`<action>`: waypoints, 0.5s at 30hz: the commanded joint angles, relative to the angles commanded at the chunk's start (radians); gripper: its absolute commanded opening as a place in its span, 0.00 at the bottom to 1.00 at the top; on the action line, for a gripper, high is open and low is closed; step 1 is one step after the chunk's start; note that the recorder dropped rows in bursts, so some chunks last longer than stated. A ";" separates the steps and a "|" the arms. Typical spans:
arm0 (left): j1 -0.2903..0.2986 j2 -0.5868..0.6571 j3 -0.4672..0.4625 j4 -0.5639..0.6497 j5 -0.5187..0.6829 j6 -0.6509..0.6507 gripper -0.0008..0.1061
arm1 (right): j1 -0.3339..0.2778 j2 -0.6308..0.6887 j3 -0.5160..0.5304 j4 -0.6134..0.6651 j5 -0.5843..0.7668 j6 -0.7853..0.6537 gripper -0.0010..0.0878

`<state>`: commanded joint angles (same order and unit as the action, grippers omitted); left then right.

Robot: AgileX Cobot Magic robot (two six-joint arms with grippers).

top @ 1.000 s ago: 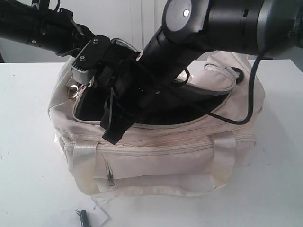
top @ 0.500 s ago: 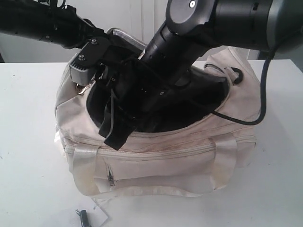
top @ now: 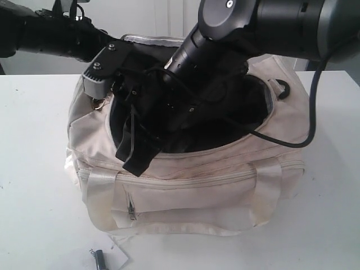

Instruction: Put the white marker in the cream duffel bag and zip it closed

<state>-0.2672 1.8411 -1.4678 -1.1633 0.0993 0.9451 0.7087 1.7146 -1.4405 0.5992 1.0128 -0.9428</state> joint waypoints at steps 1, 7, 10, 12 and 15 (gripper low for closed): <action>0.000 0.005 0.000 -0.008 -0.015 0.000 0.01 | 0.000 0.000 0.000 0.002 0.000 0.000 0.01; 0.000 0.045 0.000 -0.011 -0.057 -0.003 0.01 | 0.000 0.000 0.000 0.033 0.000 -0.019 0.01; 0.000 0.057 0.000 -0.011 -0.079 -0.003 0.01 | 0.000 0.000 0.000 0.038 0.000 -0.030 0.01; 0.000 0.065 0.000 -0.011 -0.091 -0.003 0.01 | 0.000 0.000 0.000 0.038 -0.002 -0.030 0.01; 0.000 0.074 0.000 -0.011 -0.113 -0.005 0.01 | 0.000 0.000 0.000 0.038 -0.007 -0.030 0.01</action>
<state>-0.2672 1.9151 -1.4678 -1.1739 -0.0135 0.9404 0.7087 1.7146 -1.4405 0.6369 1.0058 -0.9729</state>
